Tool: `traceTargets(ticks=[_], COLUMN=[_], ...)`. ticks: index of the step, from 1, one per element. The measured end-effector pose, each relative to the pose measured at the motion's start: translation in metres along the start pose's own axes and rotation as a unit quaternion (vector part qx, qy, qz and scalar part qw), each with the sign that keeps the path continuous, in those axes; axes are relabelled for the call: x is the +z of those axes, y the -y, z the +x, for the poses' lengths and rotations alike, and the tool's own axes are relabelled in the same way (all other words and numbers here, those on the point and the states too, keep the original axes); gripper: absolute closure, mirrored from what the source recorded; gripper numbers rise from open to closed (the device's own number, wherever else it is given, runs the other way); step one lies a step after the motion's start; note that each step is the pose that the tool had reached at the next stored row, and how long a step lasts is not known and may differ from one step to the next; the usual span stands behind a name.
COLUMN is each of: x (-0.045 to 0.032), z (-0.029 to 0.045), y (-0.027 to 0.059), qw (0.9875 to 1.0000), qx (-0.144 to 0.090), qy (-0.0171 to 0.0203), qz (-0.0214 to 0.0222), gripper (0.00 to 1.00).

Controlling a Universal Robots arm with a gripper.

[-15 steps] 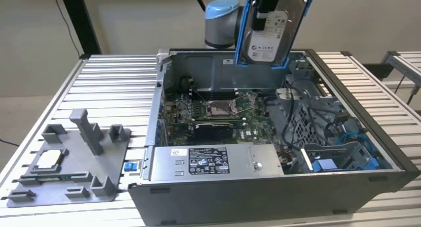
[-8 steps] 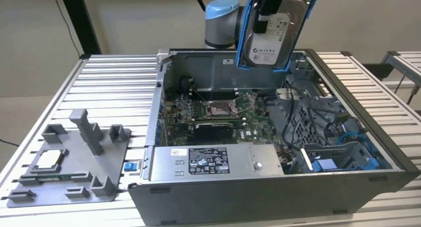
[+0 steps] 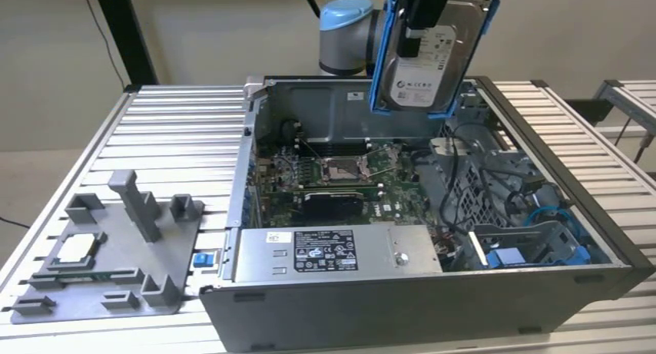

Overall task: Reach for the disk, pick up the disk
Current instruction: 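Pick up the disk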

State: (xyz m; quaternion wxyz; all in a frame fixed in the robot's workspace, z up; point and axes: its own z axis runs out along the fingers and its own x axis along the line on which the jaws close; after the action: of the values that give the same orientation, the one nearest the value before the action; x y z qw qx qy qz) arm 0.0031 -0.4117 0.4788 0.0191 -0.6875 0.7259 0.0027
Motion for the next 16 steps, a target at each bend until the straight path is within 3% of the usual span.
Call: traceTargets(ticks=[16], x=[-0.0014], z=[0.0443], y=[0.0024], qw=[1.0], qx=[0.0], qy=[-0.0002], qz=[-0.002], gripper=[1.0])
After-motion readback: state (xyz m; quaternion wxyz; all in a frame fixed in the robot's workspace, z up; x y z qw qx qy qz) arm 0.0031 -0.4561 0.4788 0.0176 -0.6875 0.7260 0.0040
